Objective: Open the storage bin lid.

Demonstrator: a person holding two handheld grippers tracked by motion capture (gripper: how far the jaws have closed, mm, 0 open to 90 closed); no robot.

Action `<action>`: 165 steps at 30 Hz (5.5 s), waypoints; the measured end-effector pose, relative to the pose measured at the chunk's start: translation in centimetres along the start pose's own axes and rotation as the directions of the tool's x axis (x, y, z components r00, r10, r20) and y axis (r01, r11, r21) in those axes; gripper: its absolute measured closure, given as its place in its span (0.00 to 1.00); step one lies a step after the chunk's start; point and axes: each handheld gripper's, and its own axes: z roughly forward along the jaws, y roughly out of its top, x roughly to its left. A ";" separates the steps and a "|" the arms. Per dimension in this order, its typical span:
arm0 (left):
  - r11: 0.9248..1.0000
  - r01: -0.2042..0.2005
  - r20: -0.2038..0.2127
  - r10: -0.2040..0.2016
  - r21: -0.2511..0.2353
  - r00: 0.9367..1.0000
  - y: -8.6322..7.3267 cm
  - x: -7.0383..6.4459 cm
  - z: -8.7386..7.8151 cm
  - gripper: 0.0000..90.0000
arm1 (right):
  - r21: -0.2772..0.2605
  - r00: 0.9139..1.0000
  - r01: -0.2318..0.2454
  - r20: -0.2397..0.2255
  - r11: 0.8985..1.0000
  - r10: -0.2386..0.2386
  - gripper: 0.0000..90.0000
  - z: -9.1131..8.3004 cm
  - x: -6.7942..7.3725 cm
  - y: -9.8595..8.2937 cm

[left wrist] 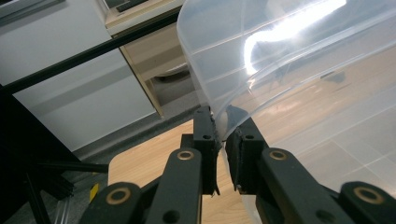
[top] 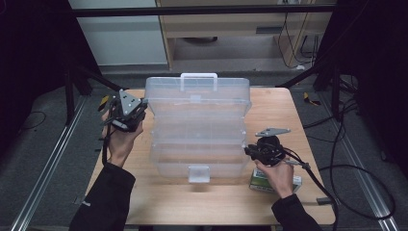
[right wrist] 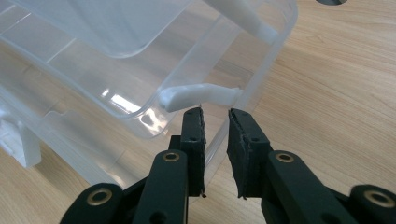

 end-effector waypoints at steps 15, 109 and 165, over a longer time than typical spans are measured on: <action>1.000 -0.007 -0.011 0.007 0.013 1.000 0.6 0.3 0.6 0.93 | 0.000 1.000 0.000 0.001 1.000 0.000 0.85 0.1 -0.1 0.1; 0.999 0.045 -0.030 -0.044 0.031 0.999 3.3 1.8 5.0 0.92 | -0.004 0.999 0.011 0.031 1.000 -0.010 0.86 0.4 -0.2 0.3; 0.997 0.063 -0.042 -0.062 0.042 0.997 4.0 2.6 7.7 0.93 | -0.003 0.999 0.023 0.039 1.000 -0.023 0.86 0.5 -0.1 0.4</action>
